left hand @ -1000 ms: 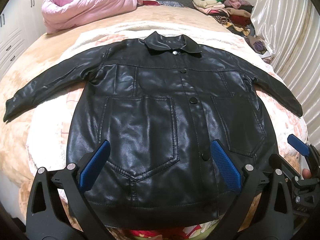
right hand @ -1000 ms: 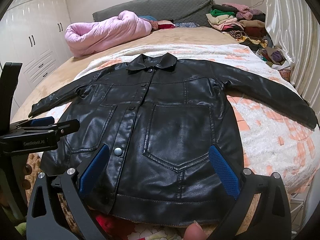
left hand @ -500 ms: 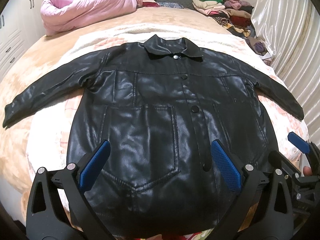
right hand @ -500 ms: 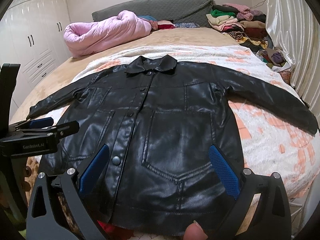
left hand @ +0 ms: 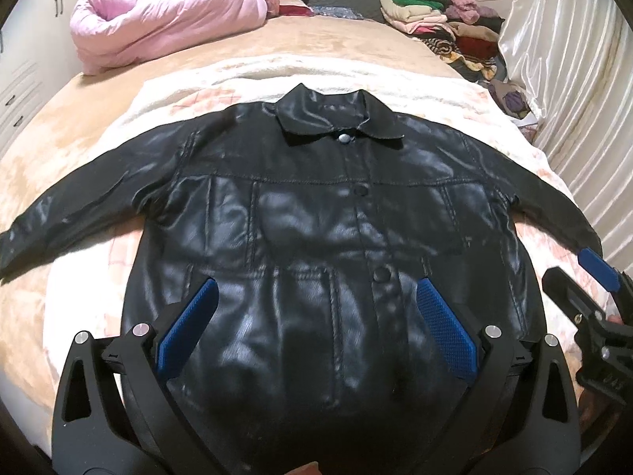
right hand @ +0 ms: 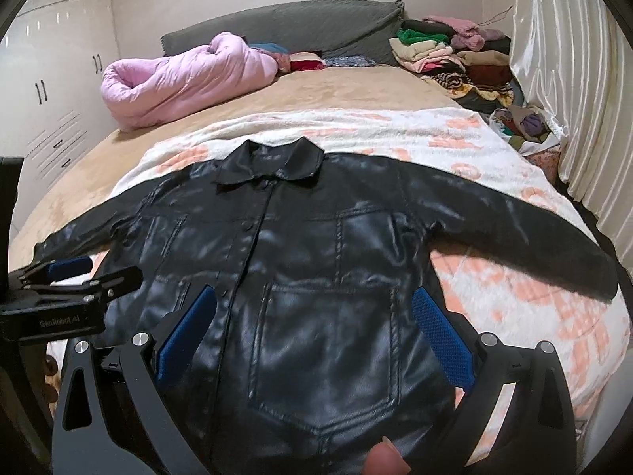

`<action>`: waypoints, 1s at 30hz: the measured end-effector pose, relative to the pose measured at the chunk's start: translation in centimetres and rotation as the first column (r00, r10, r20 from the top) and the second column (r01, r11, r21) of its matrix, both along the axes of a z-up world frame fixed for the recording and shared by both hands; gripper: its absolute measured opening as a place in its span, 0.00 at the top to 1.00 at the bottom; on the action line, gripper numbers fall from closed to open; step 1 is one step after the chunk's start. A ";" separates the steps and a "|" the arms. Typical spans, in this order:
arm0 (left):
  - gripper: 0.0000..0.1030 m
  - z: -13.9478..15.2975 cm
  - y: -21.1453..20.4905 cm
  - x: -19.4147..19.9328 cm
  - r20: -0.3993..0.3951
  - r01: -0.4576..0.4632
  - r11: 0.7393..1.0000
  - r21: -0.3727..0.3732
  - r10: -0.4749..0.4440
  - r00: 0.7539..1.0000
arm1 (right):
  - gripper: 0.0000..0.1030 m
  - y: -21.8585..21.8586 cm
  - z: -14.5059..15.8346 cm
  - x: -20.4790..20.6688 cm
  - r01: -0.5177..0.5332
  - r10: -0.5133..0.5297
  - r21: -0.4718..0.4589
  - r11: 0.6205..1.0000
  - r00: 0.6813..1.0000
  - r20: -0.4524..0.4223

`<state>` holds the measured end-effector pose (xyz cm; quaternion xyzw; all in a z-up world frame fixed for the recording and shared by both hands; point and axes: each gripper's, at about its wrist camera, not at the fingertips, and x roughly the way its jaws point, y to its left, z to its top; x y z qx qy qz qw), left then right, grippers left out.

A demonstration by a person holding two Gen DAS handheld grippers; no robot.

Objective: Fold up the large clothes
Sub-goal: 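Move the right tool over to the jacket sleeve nearest it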

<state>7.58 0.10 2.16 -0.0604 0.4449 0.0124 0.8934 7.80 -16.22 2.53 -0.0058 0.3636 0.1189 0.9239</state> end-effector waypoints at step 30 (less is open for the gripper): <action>0.09 -2.6 -5.1 13.4 -0.061 0.062 0.998 -0.010 -0.063 0.996 | 0.04 -6.6 -2.3 9.9 0.223 -0.224 -0.039 0.974 0.974 -0.025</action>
